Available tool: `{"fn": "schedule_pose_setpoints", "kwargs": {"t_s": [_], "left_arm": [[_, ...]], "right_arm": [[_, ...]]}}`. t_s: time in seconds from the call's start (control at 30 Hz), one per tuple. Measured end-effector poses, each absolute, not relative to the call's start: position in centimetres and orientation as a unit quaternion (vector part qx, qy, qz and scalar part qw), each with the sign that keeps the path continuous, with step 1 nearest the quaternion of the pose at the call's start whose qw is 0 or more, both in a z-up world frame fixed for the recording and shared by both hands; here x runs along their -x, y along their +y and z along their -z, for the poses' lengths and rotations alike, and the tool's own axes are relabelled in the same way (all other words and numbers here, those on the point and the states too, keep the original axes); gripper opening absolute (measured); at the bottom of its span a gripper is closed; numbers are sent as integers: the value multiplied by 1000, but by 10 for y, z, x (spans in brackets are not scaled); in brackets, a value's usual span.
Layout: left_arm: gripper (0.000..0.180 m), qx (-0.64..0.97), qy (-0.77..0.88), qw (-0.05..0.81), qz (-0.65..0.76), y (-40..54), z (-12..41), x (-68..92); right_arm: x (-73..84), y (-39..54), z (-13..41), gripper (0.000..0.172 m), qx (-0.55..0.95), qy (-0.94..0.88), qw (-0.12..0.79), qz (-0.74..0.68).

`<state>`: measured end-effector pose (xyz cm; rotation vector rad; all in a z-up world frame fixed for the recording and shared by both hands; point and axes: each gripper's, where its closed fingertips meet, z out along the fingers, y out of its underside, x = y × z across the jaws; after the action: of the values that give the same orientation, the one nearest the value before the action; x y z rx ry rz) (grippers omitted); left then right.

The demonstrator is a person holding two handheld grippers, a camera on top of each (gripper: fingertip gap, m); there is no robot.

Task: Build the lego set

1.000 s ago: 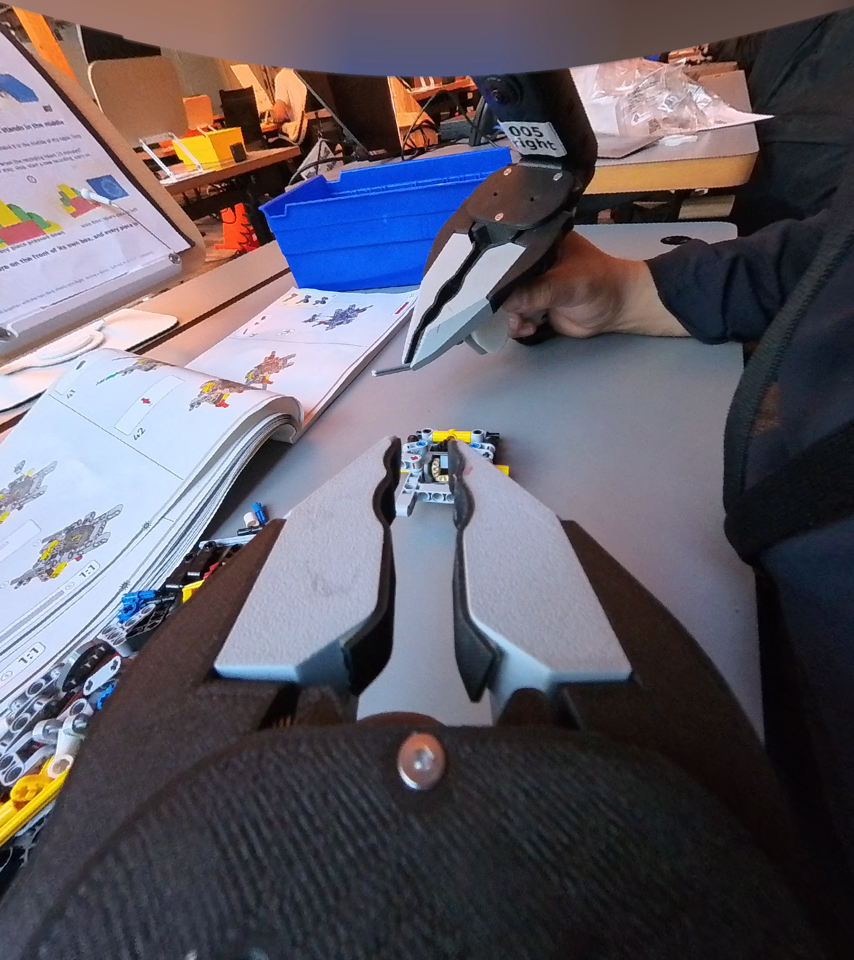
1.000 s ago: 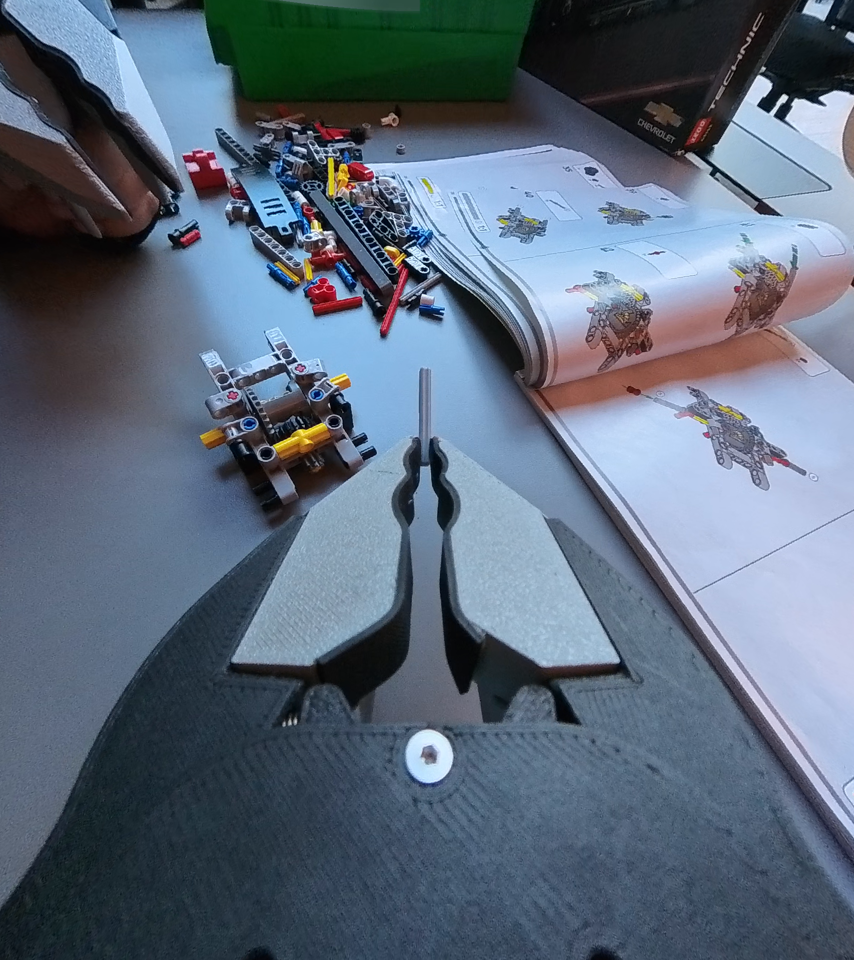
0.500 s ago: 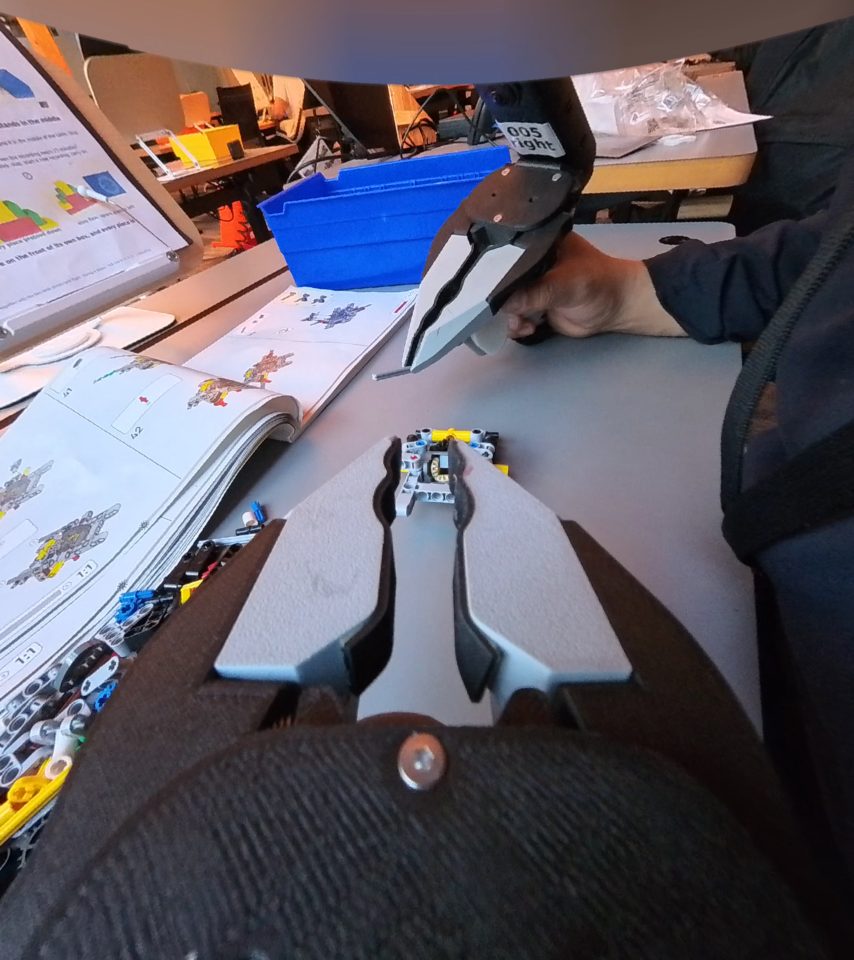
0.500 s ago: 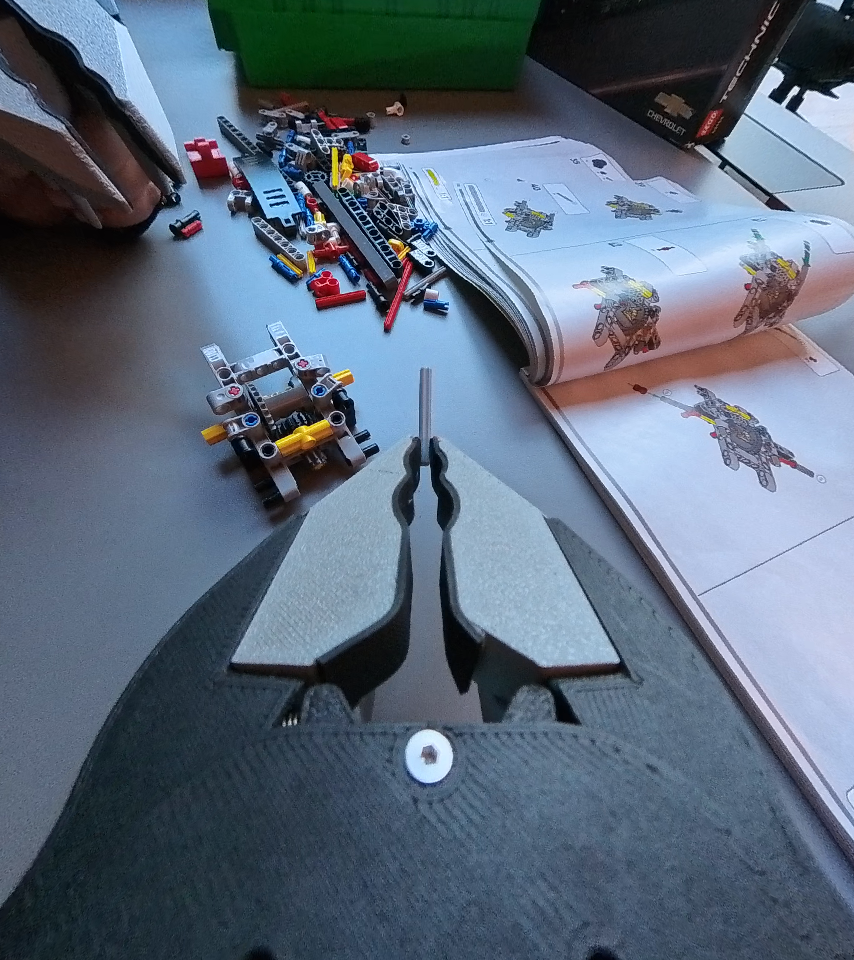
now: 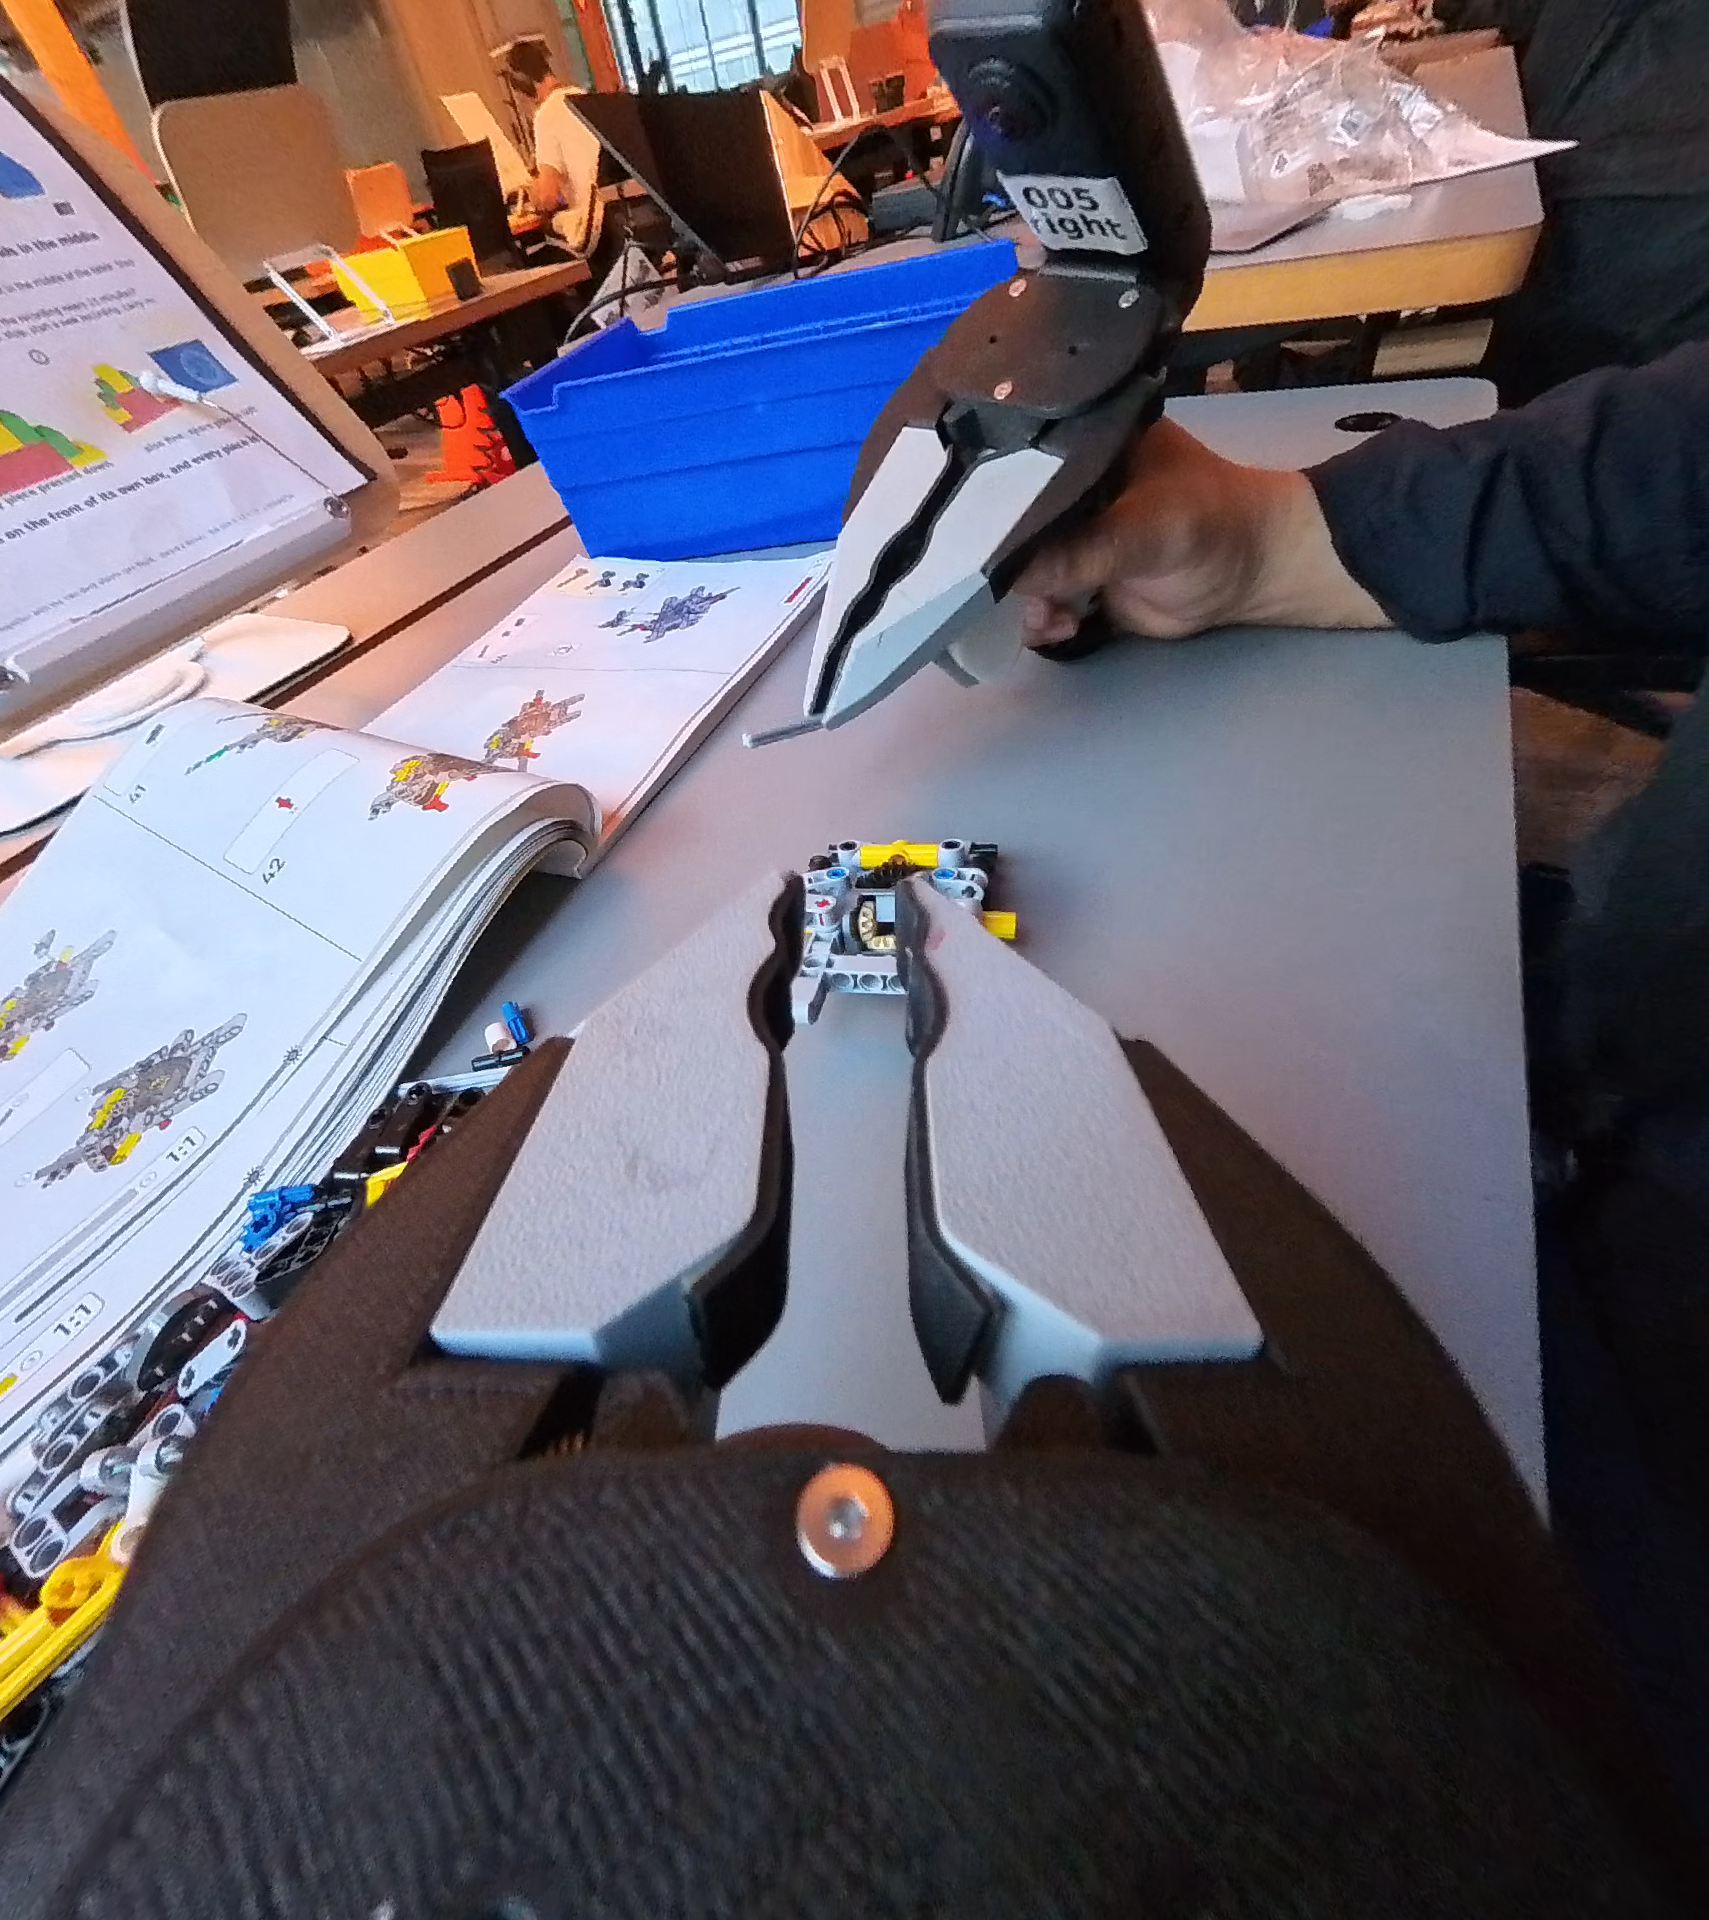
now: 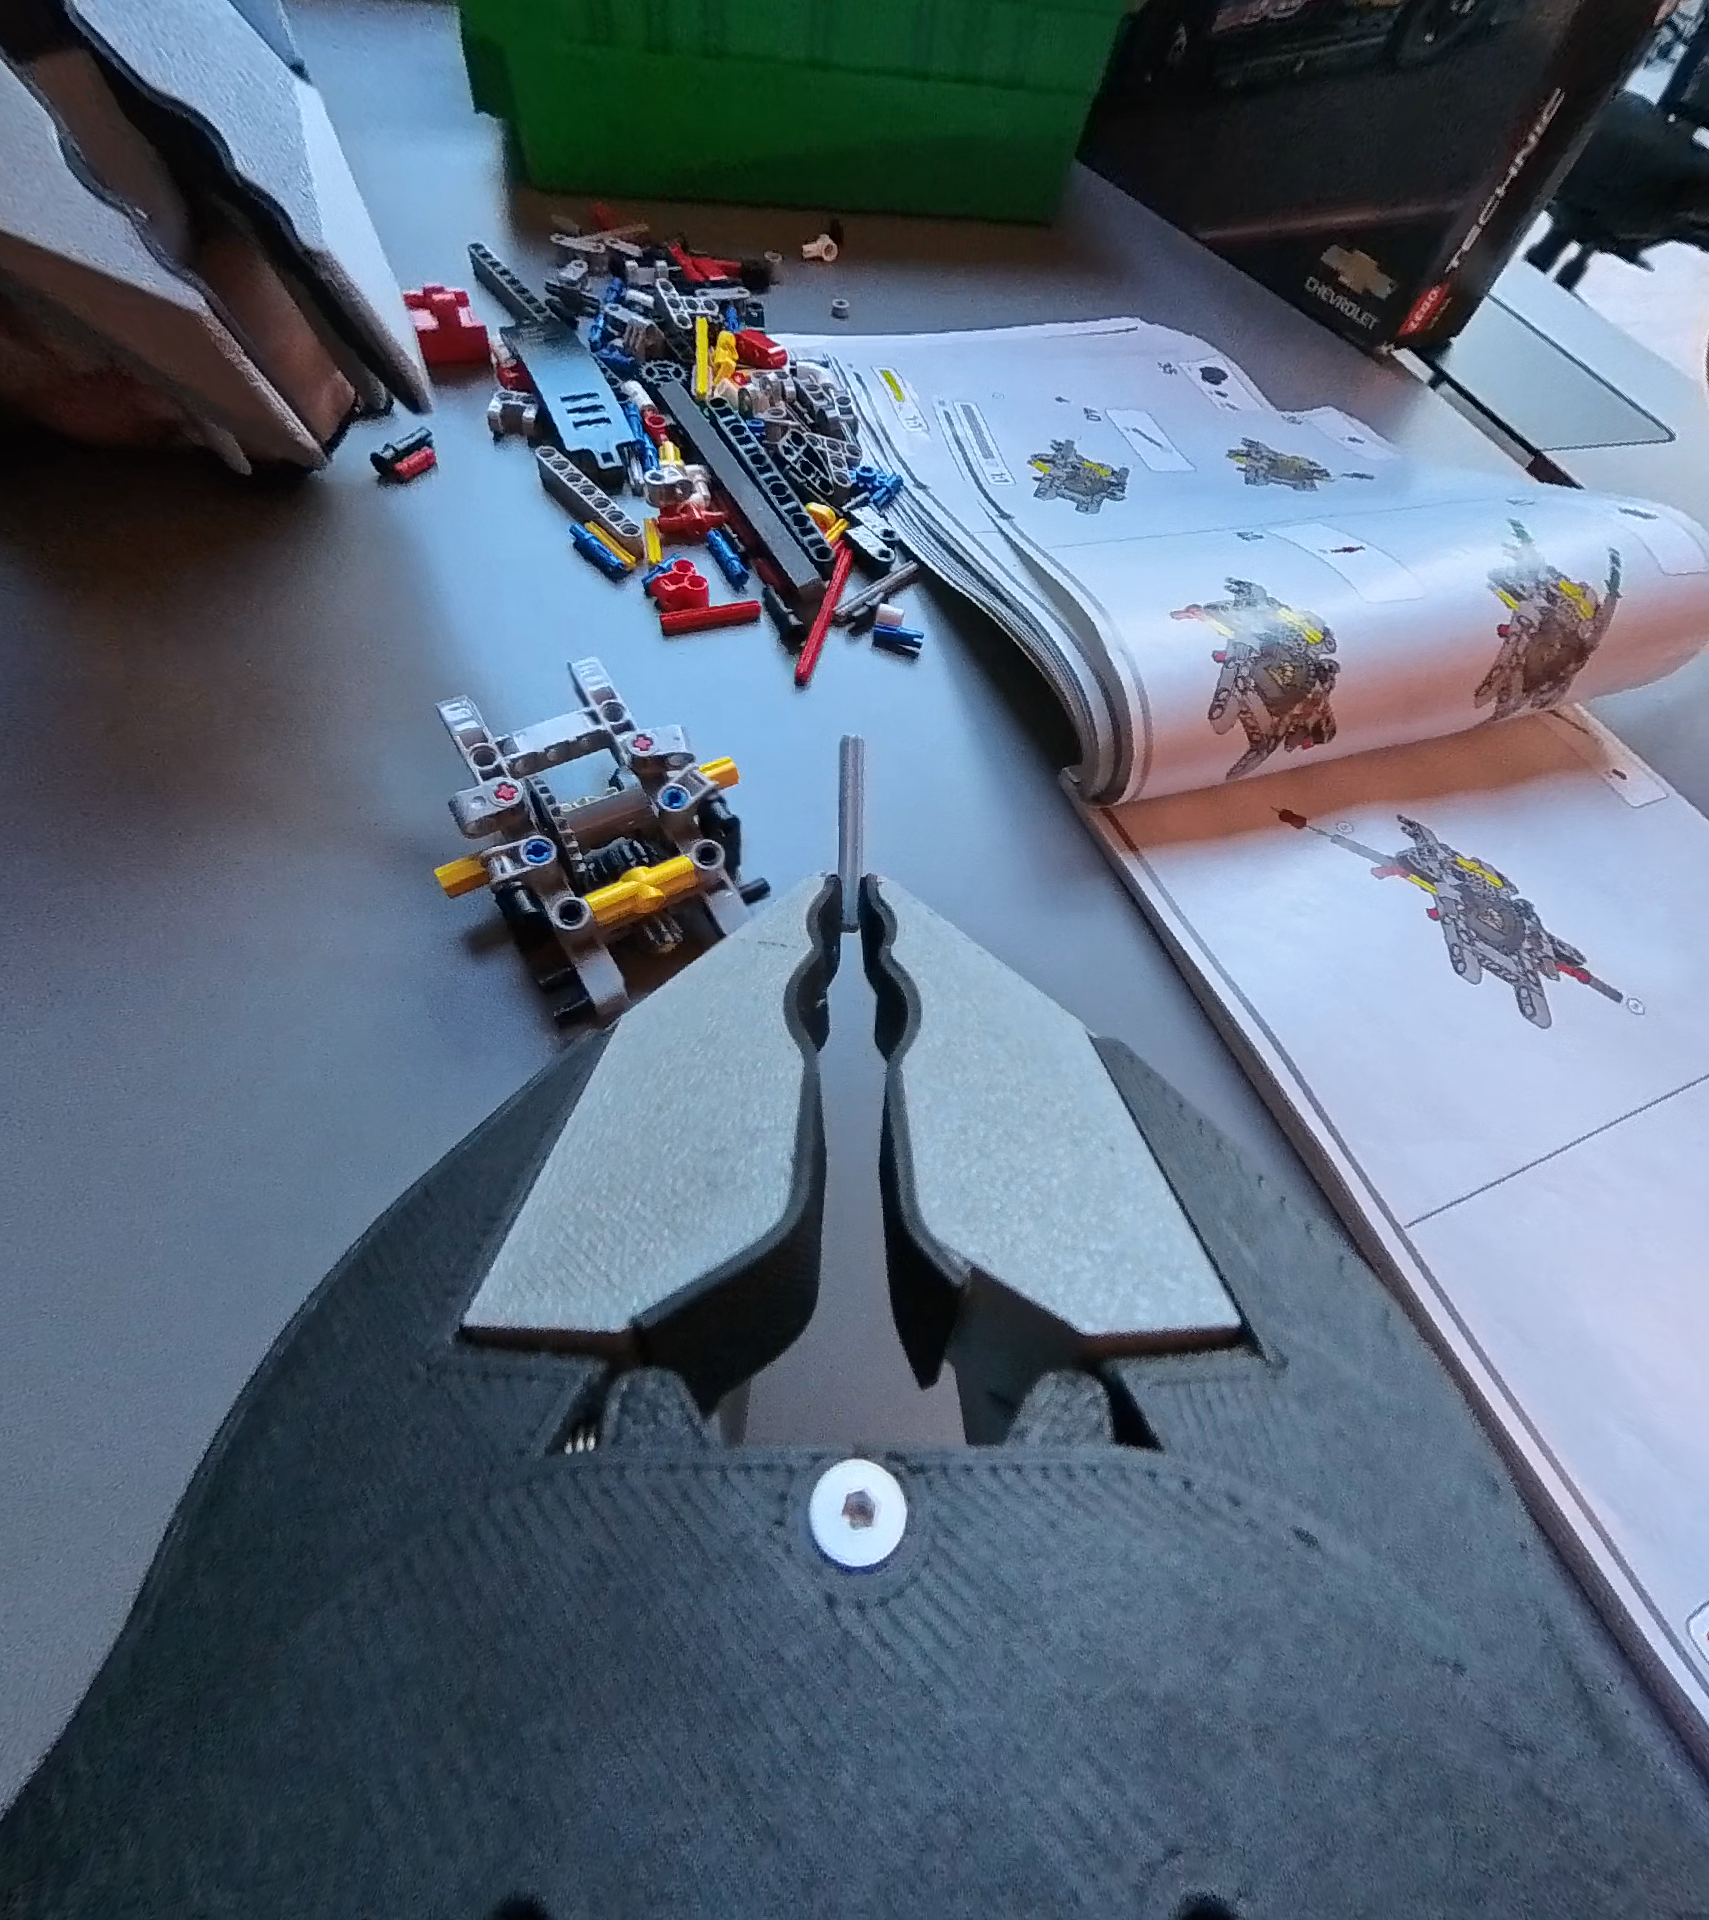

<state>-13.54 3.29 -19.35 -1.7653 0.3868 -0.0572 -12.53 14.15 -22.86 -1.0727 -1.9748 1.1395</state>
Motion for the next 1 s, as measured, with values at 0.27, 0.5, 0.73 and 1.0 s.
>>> {"fn": "schedule_pose_setpoints", "kwargs": {"t_s": [0.27, 0.5, 0.73, 1.0], "left_arm": [[11, 771, 186, 609, -4, 34, 198, 132], [1, 774, 153, 615, 3, 33, 181, 133], [3, 795, 180, 579, -20, 30, 169, 125], [14, 844, 142, 512, 79, 35, 191, 104]], "right_arm": [[119, 135, 216, 0, 385, -746, 344, -420], [107, 122, 199, 0, 350, -750, 410, -384], [87, 106, 191, 0, 339, -730, 469, -363], [71, 95, 182, 0, 307, -731, 526, -308]]}}
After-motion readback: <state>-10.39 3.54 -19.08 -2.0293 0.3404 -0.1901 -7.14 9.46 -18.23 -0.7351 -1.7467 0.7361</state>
